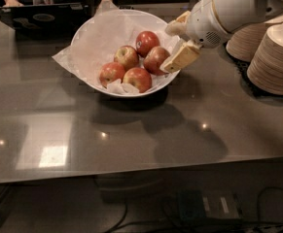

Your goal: Pick apple from white bowl

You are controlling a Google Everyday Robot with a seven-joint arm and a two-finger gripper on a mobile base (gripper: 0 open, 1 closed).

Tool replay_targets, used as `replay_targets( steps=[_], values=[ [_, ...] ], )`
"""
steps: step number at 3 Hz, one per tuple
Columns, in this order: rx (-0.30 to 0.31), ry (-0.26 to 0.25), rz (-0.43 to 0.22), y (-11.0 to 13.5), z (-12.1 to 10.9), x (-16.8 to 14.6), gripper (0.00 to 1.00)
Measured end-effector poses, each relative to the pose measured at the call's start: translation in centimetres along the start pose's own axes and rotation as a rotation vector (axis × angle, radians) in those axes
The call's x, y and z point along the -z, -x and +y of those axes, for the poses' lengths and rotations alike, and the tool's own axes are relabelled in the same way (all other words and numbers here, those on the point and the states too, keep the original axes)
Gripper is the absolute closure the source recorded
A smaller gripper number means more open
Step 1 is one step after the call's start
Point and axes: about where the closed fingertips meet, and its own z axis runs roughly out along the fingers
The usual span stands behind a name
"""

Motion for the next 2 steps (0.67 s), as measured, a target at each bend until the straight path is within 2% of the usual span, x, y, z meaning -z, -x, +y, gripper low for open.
replay_targets(
  steps=[2],
  values=[
    [-0.018,0.044,-0.004,-0.4,-0.2,-2.5,0.34]
  ],
)
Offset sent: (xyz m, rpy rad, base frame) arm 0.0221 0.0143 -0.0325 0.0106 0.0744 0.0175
